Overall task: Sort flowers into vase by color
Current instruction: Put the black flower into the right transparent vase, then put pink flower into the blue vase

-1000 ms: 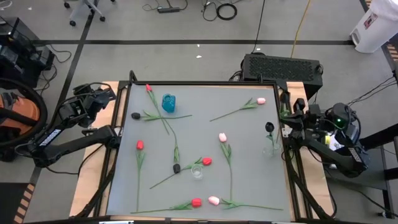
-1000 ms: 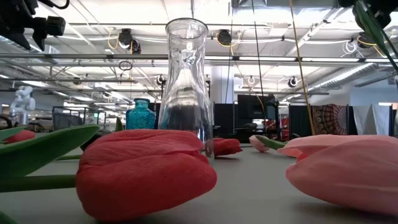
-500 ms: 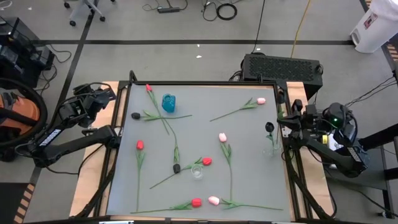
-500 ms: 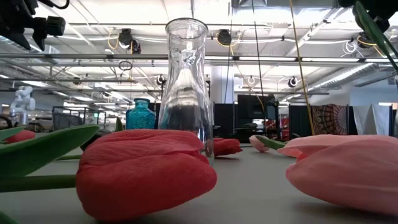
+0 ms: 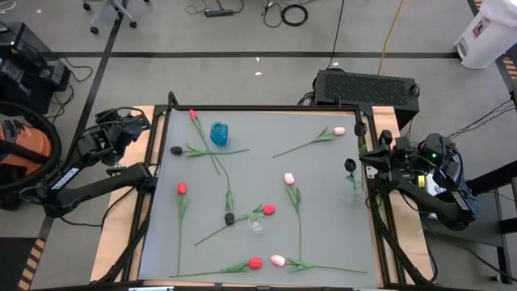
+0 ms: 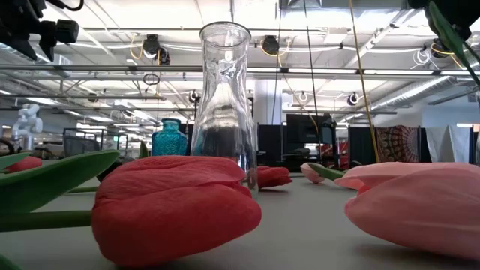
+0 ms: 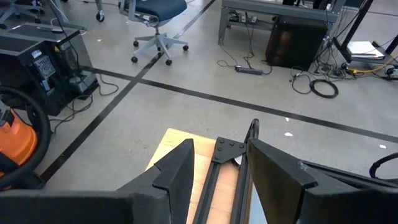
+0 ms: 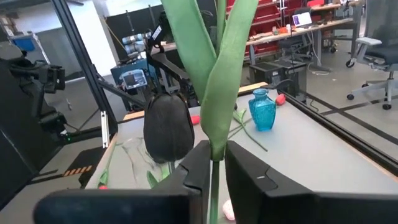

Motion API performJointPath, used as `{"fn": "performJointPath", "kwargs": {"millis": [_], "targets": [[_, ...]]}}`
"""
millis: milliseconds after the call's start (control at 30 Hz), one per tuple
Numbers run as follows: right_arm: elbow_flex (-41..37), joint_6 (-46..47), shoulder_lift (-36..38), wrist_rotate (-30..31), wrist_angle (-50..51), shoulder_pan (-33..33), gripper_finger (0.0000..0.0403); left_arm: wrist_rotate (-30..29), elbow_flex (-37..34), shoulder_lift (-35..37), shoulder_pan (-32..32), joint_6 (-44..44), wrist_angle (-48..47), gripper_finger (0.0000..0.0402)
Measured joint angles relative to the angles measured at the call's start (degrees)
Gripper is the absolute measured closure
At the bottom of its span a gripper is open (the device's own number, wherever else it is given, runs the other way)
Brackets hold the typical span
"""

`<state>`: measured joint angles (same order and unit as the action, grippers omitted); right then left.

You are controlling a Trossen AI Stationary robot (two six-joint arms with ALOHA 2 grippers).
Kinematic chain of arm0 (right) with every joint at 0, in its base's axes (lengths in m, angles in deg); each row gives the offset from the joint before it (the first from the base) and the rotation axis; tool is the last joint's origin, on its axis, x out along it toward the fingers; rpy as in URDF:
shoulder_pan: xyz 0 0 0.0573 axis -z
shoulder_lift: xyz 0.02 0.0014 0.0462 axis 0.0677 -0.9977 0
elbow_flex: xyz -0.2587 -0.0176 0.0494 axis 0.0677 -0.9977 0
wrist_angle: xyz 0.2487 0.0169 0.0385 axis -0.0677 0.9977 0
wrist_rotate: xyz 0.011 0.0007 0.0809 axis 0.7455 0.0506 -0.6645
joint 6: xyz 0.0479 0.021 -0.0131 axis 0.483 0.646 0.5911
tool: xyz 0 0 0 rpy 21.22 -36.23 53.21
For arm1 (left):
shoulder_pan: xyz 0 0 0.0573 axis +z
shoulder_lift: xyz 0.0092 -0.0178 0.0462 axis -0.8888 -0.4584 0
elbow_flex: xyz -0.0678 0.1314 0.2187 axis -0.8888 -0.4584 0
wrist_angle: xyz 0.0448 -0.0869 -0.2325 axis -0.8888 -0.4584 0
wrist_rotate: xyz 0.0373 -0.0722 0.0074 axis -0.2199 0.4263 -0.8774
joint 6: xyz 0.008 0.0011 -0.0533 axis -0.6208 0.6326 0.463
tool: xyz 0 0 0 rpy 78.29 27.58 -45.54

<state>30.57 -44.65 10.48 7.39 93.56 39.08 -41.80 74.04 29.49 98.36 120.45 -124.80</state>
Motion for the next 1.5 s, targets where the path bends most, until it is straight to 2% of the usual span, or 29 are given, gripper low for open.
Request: {"fn": "performJointPath", "kwargs": {"millis": [733, 1300, 1500], "targets": [[0.0, -1.5, 0.0, 0.1, -1.8, 0.0, 0.0264, 0.0, 0.0, 0.0, 0.0, 0.0, 0.0, 0.0245], [2.7, -0.3, 0.0, 0.6, -9.9, 0.0, 0.0261, 0.0, 0.0, 0.0, 0.0, 0.0, 0.0, 0.0245], [2.7, 5.3, -1.3, 5.3, -16.0, 0.0, 0.0261, 0.0, 0.0, 0.0, 0.0, 0.0, 0.0, 0.0245]]}}
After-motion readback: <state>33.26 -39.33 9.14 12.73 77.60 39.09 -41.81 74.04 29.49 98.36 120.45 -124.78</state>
